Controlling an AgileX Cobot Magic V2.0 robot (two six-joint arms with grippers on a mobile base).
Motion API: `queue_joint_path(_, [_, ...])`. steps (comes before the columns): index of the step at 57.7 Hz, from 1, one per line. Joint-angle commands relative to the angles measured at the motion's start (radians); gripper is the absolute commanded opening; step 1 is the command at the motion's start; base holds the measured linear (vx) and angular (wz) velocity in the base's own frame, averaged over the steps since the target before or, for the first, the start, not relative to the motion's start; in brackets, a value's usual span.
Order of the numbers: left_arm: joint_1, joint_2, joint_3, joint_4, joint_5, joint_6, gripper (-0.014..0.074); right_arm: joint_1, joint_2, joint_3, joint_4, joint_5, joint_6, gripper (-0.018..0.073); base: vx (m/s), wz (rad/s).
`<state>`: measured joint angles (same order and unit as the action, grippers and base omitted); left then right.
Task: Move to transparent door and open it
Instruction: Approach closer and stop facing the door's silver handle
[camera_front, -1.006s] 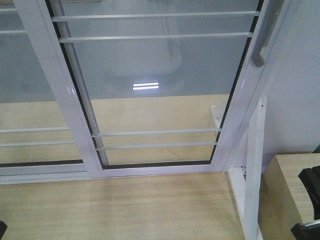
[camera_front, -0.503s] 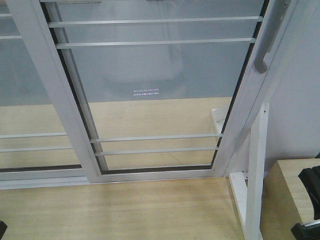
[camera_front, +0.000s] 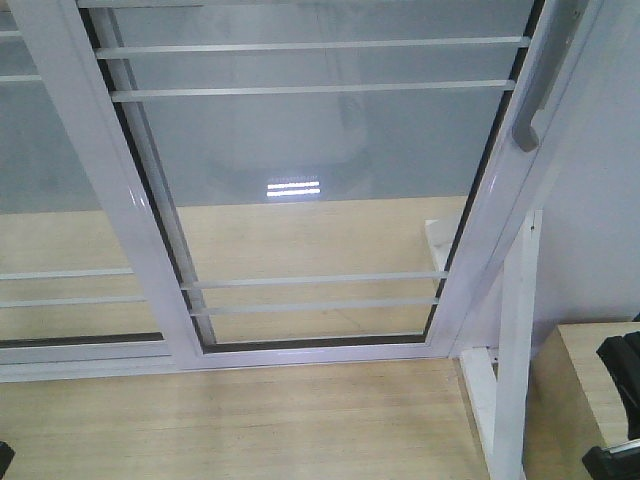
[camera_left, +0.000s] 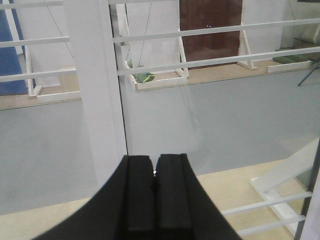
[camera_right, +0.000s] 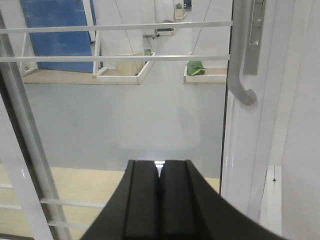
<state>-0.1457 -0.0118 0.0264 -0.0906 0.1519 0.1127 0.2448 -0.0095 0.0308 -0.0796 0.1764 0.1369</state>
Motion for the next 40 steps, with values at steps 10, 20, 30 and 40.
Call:
queue_joint_path(10, [-0.004, -0.012, 0.031, -0.006, -0.084, -0.005, -0.0006, -0.006, -0.014, 0.013, -0.004, -0.084, -0.010, 0.0000, 0.06, 0.02])
queue_joint_path(20, [-0.004, -0.012, 0.031, -0.006, -0.084, -0.005, -0.0006, -0.006, -0.014, 0.013, -0.004, -0.084, -0.010, 0.0000, 0.06, 0.02])
queue_joint_path(30, [-0.004, -0.012, 0.031, -0.006, -0.084, -0.005, -0.0006, 0.004, 0.001, 0.012, -0.005, -0.074, -0.010, 0.0000, 0.01, 0.03])
queue_joint_path(40, [-0.004, -0.012, 0.031, -0.006, -0.084, -0.005, -0.0006, 0.003, 0.001, 0.012, -0.005, -0.074, -0.010, 0.0000, -0.01, -0.02])
